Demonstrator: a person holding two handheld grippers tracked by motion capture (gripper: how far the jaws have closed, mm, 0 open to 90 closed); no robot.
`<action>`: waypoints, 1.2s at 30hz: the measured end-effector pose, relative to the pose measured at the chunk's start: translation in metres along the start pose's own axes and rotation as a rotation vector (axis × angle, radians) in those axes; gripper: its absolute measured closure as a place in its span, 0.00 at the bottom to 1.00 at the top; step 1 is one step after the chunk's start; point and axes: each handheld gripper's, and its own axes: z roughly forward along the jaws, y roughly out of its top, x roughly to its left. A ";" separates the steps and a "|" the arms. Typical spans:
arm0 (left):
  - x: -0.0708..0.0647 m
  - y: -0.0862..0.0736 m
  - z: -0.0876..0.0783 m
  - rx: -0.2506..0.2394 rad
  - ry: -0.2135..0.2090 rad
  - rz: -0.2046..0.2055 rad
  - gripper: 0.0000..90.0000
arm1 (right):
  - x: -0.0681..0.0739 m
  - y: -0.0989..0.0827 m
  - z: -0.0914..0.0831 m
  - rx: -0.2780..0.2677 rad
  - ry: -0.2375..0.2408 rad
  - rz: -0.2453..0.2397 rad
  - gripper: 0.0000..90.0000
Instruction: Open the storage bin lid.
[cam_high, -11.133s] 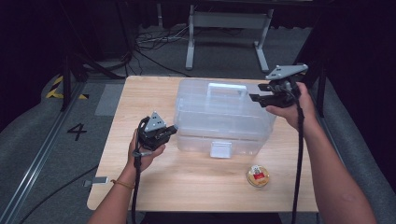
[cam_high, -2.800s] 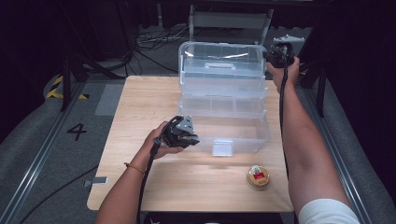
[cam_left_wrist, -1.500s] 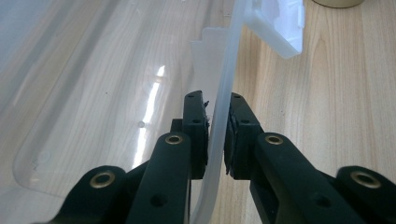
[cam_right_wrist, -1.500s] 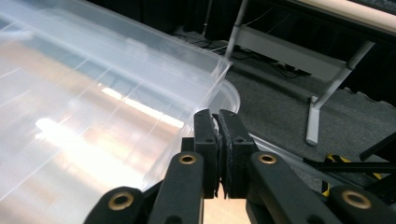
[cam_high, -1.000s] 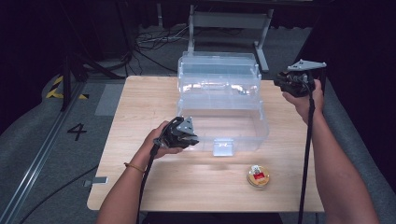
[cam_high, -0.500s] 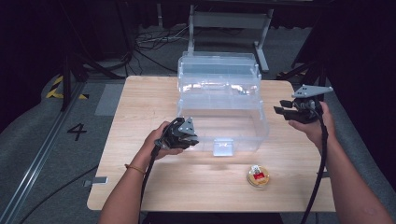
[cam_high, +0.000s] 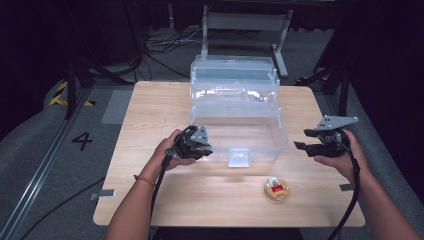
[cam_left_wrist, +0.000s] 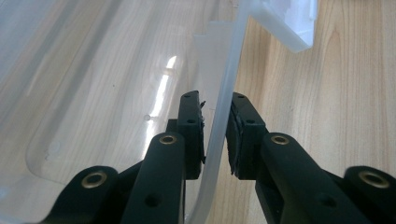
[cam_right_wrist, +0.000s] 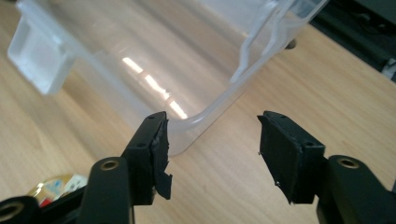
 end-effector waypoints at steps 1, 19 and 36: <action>0.000 0.000 0.000 0.000 -0.001 0.001 0.86 | 0.003 -0.002 0.000 0.011 0.005 -0.004 0.43; 0.003 -0.001 -0.004 -0.003 -0.015 0.008 0.88 | 0.047 -0.028 0.011 0.162 0.142 -0.078 0.35; 0.007 -0.008 -0.009 -0.006 -0.028 -0.007 0.87 | 0.083 -0.039 0.038 0.295 0.270 -0.147 0.30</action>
